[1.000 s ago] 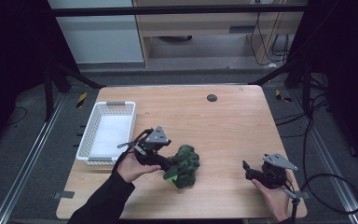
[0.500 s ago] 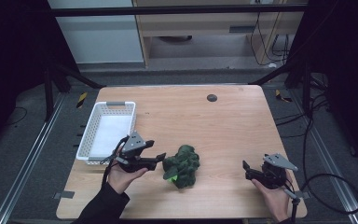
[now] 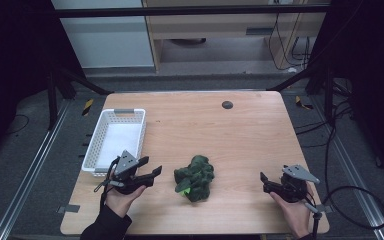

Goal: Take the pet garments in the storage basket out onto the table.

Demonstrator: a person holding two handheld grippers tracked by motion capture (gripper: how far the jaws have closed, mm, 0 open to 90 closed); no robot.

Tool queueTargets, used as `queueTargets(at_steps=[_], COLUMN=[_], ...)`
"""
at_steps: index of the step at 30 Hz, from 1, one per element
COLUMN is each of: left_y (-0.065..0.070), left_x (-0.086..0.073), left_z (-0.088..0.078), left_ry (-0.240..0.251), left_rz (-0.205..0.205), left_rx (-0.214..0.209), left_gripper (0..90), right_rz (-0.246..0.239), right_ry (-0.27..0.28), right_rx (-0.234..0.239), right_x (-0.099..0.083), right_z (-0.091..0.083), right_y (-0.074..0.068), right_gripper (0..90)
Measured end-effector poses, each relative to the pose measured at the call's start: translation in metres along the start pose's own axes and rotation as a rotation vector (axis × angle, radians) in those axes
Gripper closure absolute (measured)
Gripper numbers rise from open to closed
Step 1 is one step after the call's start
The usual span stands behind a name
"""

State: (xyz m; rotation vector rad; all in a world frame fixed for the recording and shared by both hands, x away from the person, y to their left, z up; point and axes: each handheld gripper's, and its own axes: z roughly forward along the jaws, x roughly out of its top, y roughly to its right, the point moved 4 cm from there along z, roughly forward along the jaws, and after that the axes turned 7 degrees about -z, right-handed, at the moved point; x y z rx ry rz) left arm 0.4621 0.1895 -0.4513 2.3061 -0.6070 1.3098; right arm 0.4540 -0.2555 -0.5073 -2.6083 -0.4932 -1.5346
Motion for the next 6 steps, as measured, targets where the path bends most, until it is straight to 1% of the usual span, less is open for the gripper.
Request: queueTargets(at_steps=[1, 3, 6], left_y=[-0.001, -0.004, -0.006], left_x=[-0.003, -0.009, -0.019], left_z=[-0.001, -0.005, -0.009], left_ry=[0.001, 0.008, -0.003], left_rz=[-0.006, -0.015, -0.027], left_rx=[0.001, 0.001, -0.010], left_gripper=[35.9, 35.8, 35.4], right_rz=[-0.003, 0.002, 0.002], right_ry=[0.001, 0.001, 0.002], right_rx=[0.000, 0.003, 0.004], right_x=[0.000, 0.000, 0.000], right_z=[0.000, 0.000, -0.001], right_y=[0.000, 0.000, -0.001], right_gripper=[12.4, 12.4, 12.4])
